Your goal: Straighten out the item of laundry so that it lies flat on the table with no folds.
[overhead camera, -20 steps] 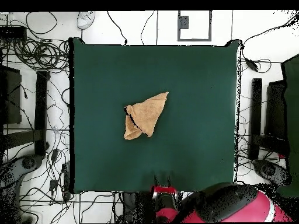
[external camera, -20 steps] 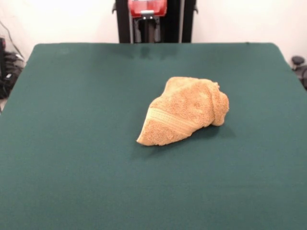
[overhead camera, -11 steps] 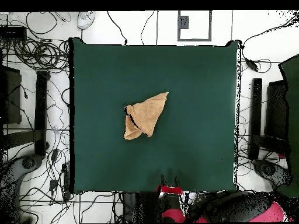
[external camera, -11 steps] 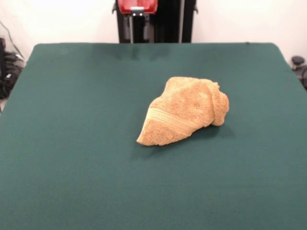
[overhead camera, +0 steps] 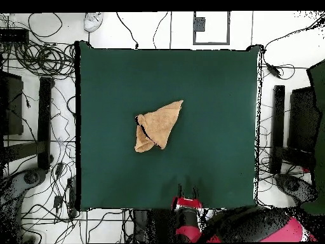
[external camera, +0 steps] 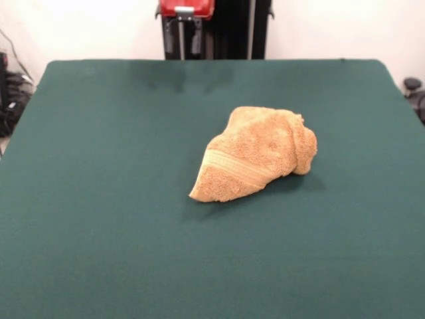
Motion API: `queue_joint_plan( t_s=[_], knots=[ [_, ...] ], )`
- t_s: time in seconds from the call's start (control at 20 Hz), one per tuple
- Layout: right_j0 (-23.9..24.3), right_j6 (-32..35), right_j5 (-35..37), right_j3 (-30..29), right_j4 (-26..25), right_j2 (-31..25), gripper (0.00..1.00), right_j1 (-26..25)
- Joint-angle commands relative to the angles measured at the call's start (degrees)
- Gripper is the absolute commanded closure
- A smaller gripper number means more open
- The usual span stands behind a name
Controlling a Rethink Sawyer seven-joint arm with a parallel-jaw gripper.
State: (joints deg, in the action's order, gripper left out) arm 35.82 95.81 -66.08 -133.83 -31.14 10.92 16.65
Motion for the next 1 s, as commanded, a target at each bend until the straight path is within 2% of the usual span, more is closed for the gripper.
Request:
queue_joint_plan(
  t_s=[0.05,0.4,0.7,0.9,0.95,1.0],
  knots=[
    [-6.1,11.47,1.31,9.36,11.71,-8.01,0.0,-2.36],
    [-10.45,11.75,1.18,11.17,17.42,-8.61,0.0,-3.35],
    [-11.96,11.25,1.61,14.58,16.48,-8.53,0.0,-4.0],
    [-12.96,12.29,0.1,13.51,18.11,-8.36,0.0,-3.27],
    [-11.79,12.83,1.11,14.19,17.27,-8.37,0.0,-3.1],
    [-11.82,13.38,0.18,14.49,17.56,-8.55,0.0,-4.51]
  ],
)
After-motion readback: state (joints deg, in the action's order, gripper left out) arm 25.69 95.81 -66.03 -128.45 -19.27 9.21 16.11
